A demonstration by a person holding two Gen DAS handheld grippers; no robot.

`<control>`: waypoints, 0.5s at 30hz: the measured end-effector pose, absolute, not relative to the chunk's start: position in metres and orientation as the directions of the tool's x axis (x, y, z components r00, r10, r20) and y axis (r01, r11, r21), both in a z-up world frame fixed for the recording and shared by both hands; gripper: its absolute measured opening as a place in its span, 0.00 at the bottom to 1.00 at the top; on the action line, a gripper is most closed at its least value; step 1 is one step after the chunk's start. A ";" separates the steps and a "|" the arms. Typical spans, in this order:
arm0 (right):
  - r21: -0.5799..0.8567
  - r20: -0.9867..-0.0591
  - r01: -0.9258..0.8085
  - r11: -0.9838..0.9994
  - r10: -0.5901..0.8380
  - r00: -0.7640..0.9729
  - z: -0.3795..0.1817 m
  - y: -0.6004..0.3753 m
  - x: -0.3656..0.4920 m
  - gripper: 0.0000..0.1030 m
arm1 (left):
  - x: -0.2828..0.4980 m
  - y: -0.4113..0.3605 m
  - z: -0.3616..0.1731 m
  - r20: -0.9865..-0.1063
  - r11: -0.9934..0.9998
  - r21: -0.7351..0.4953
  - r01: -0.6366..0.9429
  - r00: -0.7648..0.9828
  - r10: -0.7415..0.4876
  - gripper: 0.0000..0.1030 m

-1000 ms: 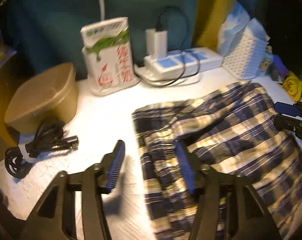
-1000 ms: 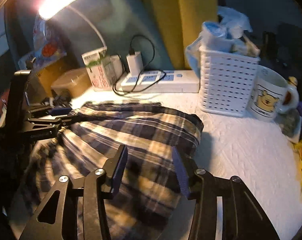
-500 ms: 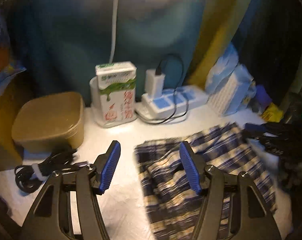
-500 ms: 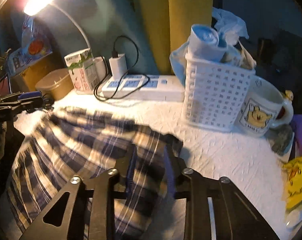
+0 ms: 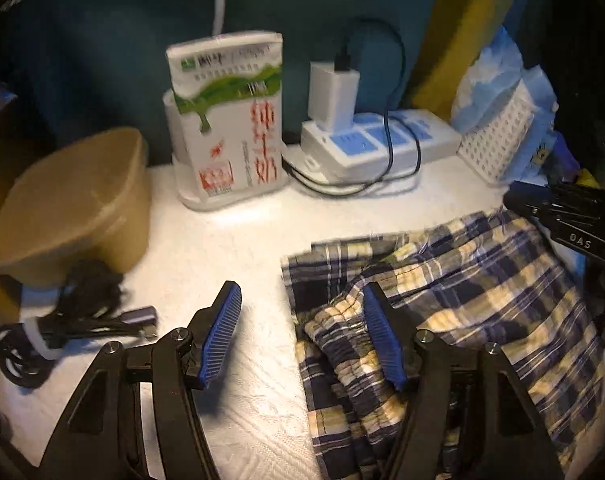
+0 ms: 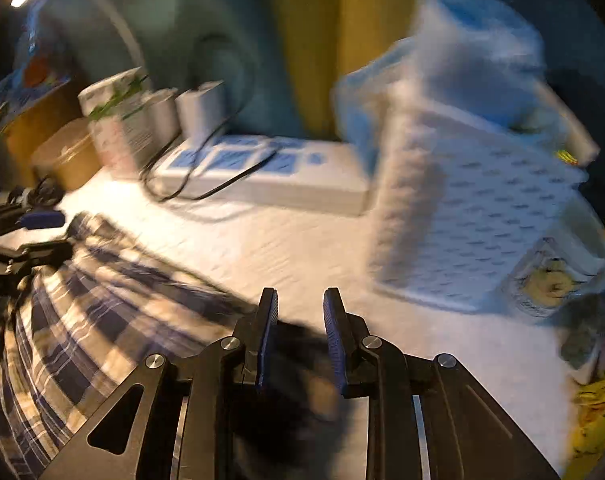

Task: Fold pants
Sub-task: 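Press and smooth the folded plaid pants with both open grippers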

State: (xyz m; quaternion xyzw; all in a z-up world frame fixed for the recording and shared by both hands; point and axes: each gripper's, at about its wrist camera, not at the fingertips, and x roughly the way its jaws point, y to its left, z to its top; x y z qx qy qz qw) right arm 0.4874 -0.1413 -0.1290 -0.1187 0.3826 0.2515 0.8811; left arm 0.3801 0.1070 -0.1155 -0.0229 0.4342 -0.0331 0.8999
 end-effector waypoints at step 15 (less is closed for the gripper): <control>0.021 -0.774 -0.658 0.752 0.429 0.465 -0.115 -0.136 0.370 0.24 | 0.290 0.045 -0.083 -0.718 0.964 -0.160 0.211 0.646 -0.261 0.64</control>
